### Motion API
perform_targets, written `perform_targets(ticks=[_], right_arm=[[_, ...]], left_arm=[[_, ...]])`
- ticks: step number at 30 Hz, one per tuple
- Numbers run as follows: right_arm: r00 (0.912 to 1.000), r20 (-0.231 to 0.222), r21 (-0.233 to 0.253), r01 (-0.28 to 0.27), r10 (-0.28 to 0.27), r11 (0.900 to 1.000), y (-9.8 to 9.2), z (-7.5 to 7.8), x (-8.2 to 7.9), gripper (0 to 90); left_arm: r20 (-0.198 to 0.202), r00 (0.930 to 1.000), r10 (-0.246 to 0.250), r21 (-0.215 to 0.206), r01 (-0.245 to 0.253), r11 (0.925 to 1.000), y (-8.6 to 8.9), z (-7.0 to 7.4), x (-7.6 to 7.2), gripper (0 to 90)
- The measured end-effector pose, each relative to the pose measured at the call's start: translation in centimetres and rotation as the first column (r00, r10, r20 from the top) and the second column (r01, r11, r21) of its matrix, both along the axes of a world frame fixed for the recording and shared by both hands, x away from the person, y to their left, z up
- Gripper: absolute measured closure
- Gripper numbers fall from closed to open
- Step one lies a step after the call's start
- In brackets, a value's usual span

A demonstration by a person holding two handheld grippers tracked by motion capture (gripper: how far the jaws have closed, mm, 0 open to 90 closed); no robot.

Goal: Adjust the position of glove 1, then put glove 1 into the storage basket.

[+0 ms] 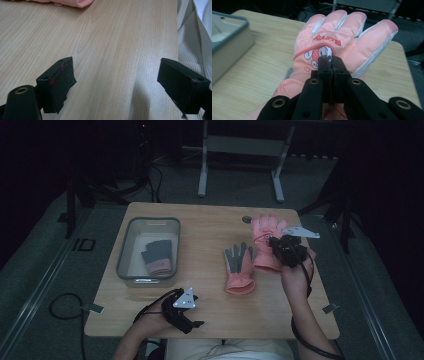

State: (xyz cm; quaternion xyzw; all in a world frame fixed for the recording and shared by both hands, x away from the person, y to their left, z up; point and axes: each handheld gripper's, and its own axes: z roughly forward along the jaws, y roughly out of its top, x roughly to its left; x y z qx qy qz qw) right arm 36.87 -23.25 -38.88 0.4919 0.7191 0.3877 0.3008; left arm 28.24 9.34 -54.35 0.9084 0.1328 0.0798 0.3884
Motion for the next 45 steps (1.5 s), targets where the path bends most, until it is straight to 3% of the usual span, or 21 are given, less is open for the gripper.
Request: perform_targets(ticks=[6, 9, 16, 17, 26, 29, 32, 36, 39, 45], right_arm=[[0.9996, 0.0, 0.023, -0.028, 0.028, 0.999, 2.4, -0.1, -0.3, 87.6], [0.9993, -0.018, 0.015, -0.034, 0.034, 0.999, 4.1, -1.1, -0.5, 87.5], [0.9973, -0.07, -0.009, -0.023, 0.023, 1.0, 5.6, -3.8, 0.0, 87.5], [0.9949, -0.098, -0.021, -0.022, 0.02, 1.0, 6.1, -5.1, 0.4, 87.5], [0.9841, -0.176, -0.067, -0.038, 0.025, 0.997, 7.1, -8.9, 1.8, 86.4], [0.9803, -0.196, -0.044, -0.034, 0.025, 0.998, 6.8, -9.9, 2.1, 83.2], [0.979, -0.199, -0.026, -0.049, 0.043, 0.998, 6.7, -9.7, 2.1, 78.6], [0.9834, -0.169, 0.004, -0.065, 0.065, 0.998, 6.3, -8.3, 1.7, 71.6], [0.9875, -0.136, 0.027, -0.076, 0.079, 0.997, 5.8, -7.0, 1.2, 70.6], [0.9894, -0.111, 0.036, -0.09, 0.094, 0.995, 4.8, -5.8, 0.9, 70.8]], left_arm=[[0.005, 1.0, -0.002, 0.006, 0.002, 1.0, 0.0, 0.0, 0.0, 13.7], [0.002, 1.0, -0.002, 0.005, 0.002, 1.0, 0.0, 0.0, 0.0, 13.7], [0.002, 1.0, -0.003, 0.006, 0.003, 1.0, -0.1, 0.0, 0.0, 13.7], [0.003, 1.0, -0.003, 0.008, 0.003, 1.0, -0.1, 0.0, 0.0, 13.7], [0.001, 1.0, -0.003, 0.005, 0.003, 1.0, -0.1, 0.0, -0.1, 13.7], [0.0, 1.0, -0.004, 0.005, 0.004, 1.0, -0.1, 0.0, -0.1, 13.8], [-0.002, 1.0, -0.002, 0.006, 0.002, 1.0, -0.2, 0.0, -0.1, 13.8], [-0.003, 1.0, -0.003, 0.005, 0.003, 1.0, -0.2, 0.0, 0.0, 13.8], [0.008, 0.9999, -0.006, 0.019, 0.006, 0.9998, -0.3, 0.1, -0.1, 13.7], [0.024, 0.9997, -0.003, 0.004, 0.003, 1.0, -0.4, 0.4, -0.3, 13.8]])
